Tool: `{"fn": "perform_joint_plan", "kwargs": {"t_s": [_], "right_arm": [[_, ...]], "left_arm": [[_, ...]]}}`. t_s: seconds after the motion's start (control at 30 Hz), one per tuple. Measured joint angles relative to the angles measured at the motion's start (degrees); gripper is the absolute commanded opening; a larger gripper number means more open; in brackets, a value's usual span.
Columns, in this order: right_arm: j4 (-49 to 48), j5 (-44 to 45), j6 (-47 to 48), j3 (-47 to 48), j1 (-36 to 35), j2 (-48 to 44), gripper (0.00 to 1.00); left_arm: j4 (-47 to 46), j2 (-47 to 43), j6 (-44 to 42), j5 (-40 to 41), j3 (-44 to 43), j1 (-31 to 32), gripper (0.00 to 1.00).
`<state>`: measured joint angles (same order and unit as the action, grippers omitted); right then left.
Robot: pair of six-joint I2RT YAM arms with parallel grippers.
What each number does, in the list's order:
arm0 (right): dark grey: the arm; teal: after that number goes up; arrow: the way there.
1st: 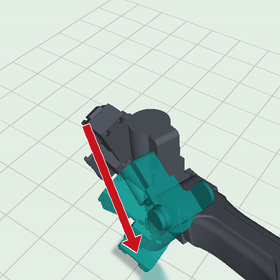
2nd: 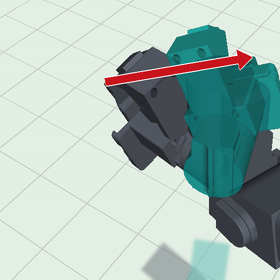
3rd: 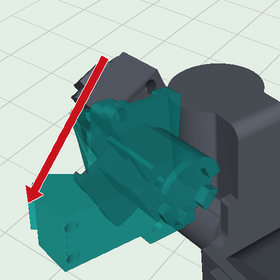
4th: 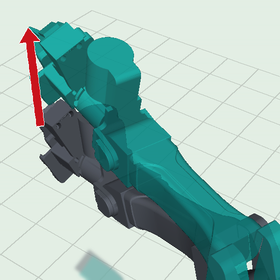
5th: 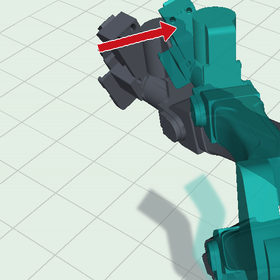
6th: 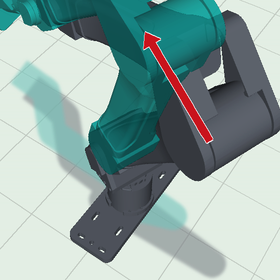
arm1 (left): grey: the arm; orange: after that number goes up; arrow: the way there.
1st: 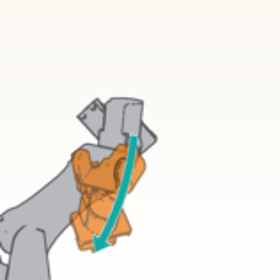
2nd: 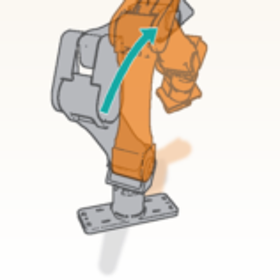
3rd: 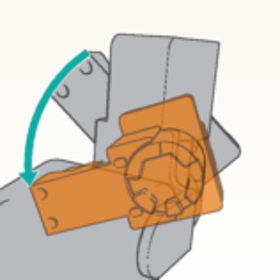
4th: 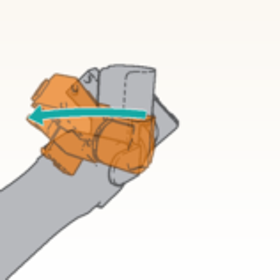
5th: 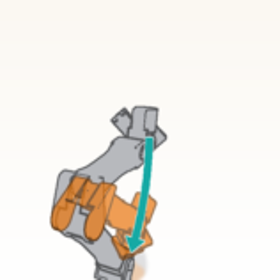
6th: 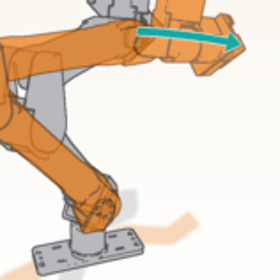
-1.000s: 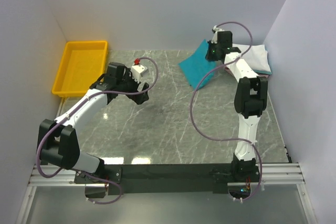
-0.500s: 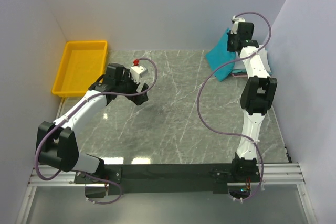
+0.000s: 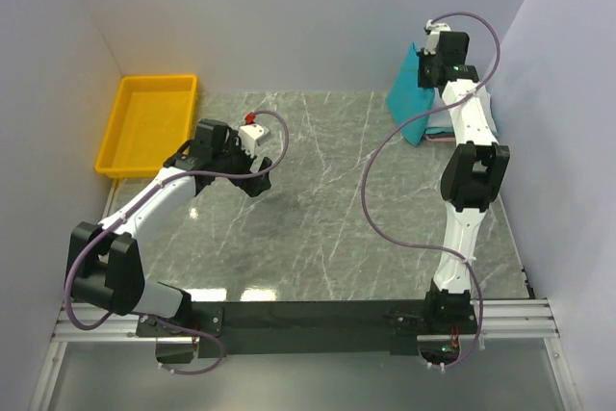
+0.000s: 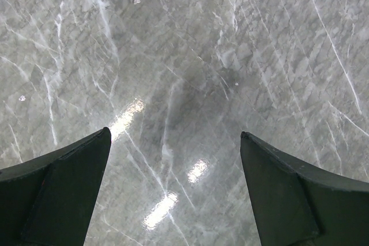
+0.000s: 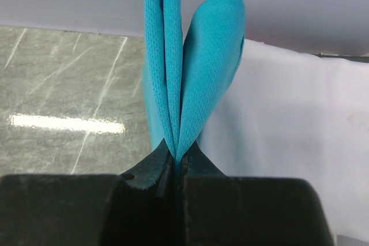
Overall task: Fold and stack the t-shirts
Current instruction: Neatly place the folded tshirt to the corner
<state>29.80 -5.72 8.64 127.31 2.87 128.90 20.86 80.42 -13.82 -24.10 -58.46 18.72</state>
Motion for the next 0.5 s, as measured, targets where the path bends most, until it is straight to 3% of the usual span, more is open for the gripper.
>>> {"fn": "perform_joint_plan", "kwargs": {"t_s": [0.5], "right_arm": [[3.5,-0.5,-0.2,6.4,0.5,-1.8,0.00]], "left_arm": [[0.0,0.0,-0.2,0.0,0.0,0.0,1.00]]}}
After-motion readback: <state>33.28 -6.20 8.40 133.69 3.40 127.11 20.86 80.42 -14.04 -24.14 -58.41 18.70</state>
